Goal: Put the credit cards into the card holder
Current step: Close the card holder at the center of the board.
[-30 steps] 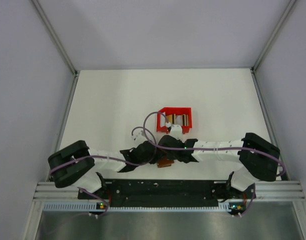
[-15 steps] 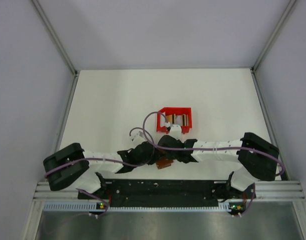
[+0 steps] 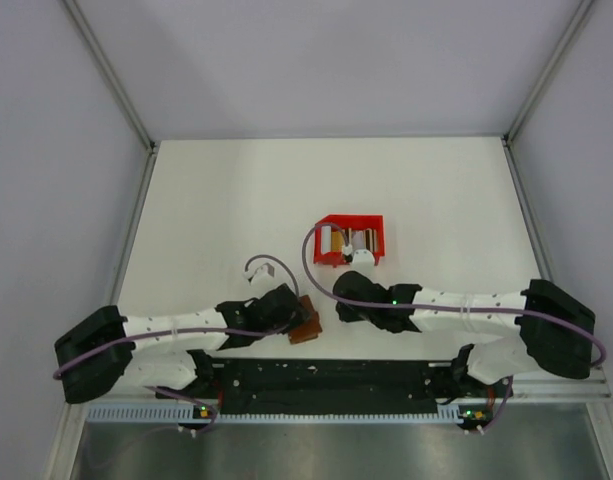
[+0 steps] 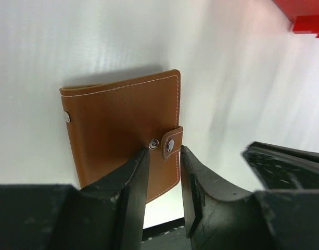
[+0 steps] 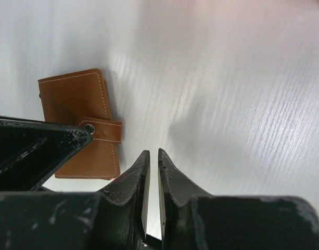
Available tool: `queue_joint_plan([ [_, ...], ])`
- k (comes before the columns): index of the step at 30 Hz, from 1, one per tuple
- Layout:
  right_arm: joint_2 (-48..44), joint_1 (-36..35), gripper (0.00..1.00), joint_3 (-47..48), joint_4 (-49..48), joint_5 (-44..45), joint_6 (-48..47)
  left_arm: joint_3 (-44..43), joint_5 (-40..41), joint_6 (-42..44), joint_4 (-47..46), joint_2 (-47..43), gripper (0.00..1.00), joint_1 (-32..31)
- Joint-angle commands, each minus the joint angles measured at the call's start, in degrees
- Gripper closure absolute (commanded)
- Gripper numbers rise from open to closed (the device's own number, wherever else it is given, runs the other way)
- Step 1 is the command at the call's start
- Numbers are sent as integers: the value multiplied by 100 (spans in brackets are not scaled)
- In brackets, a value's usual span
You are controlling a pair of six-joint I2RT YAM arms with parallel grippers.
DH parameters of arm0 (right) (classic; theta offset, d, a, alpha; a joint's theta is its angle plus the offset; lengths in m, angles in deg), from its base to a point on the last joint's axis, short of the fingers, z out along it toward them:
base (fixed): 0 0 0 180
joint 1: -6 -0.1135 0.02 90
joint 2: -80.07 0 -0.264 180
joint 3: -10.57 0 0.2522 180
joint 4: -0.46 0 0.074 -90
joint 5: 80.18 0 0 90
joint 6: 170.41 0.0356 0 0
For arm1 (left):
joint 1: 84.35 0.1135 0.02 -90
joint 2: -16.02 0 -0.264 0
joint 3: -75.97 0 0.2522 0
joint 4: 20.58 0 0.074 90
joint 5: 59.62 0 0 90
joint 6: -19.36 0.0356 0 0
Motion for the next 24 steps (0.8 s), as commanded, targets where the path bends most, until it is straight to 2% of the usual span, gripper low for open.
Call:
queue_joint_plan([
  [1,-453,-27,85,86,-231,-36,-268,28,571,592,2008,-414,63,-7],
  [3,-445,-27,81,217,-170,-88,-356,19,702,584,2210,-686,63,2],
  [12,38,-62,80,543,-310,-536,-418,-130,1221,795,3142,-1548,62,2],
  [14,161,-71,80,569,-406,-677,-427,-112,1195,1014,3151,-1794,60,2],
  [16,275,-89,80,569,-512,-774,-427,-130,1134,1224,3178,-1988,53,10],
  [20,416,-106,79,631,-538,-871,-409,-157,1142,778,3976,-2129,52,2],
  [24,434,-106,78,648,-653,-906,-435,177,1134,610,3864,-2173,48,10],
])
